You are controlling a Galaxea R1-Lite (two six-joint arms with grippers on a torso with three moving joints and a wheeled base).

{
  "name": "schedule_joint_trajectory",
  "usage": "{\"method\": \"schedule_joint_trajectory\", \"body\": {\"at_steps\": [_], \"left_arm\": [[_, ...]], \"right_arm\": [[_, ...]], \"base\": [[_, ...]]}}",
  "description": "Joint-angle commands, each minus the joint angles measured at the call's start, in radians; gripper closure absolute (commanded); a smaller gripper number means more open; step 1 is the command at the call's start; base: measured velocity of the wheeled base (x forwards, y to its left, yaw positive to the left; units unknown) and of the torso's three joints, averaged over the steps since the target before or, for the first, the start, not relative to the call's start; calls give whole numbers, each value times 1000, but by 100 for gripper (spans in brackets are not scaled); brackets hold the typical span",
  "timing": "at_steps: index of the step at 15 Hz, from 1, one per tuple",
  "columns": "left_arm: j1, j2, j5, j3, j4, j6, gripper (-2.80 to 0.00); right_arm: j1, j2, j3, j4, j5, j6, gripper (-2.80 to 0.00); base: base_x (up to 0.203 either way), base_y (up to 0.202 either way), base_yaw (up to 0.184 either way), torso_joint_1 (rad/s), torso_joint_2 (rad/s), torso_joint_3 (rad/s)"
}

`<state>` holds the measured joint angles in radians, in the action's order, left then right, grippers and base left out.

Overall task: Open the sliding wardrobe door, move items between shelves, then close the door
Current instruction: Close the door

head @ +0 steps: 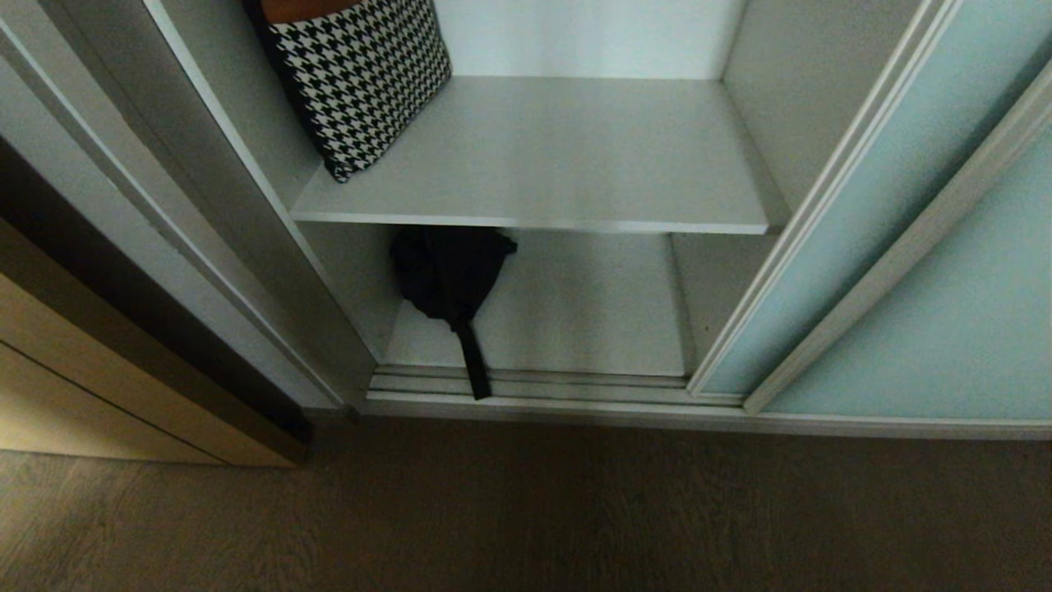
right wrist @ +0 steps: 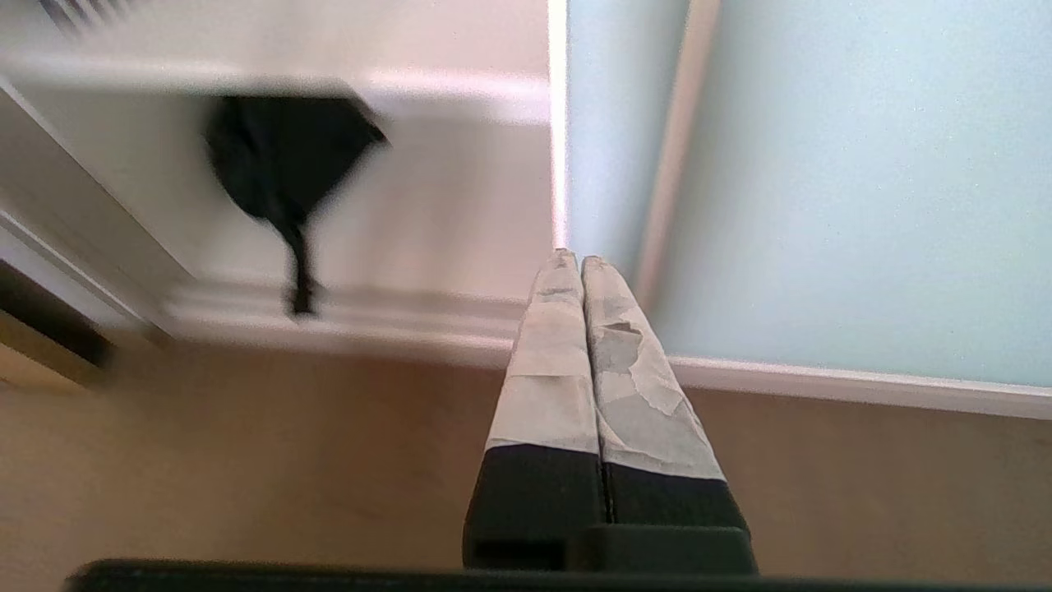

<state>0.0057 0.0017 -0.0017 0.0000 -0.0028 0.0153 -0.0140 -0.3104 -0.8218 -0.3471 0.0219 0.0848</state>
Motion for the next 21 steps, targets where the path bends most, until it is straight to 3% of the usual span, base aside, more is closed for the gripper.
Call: {"method": "schedule_joint_trajectory", "body": {"at_steps": [1, 4, 6, 9, 11, 16, 19, 21], "left_arm": [[0, 1, 0, 0, 0, 0, 0], [0, 1, 0, 0, 0, 0, 0], [0, 1, 0, 0, 0, 0, 0], [0, 1, 0, 0, 0, 0, 0], [0, 1, 0, 0, 0, 0, 0], [0, 1, 0, 0, 0, 0, 0], [0, 1, 0, 0, 0, 0, 0], [0, 1, 0, 0, 0, 0, 0]], "right_arm": [[-28, -195, -199, -45, 8, 74, 0], [-72, -350, -363, -115, 12, 233, 0], [-81, -429, -394, -119, 13, 355, 0], [-83, -527, -396, -40, 13, 444, 0], [-71, -585, -395, 47, 5, 463, 0], [-28, -541, -404, 48, -6, 448, 0], [52, -551, -412, 42, -12, 335, 0], [124, -563, -431, 37, -15, 326, 0]], "base": [[0, 0, 0, 0, 0, 0], [0, 0, 0, 0, 0, 0], [0, 0, 0, 0, 0, 0], [0, 0, 0, 0, 0, 0], [0, 0, 0, 0, 0, 0], [0, 0, 0, 0, 0, 0], [0, 0, 0, 0, 0, 0], [0, 0, 0, 0, 0, 0]]}}
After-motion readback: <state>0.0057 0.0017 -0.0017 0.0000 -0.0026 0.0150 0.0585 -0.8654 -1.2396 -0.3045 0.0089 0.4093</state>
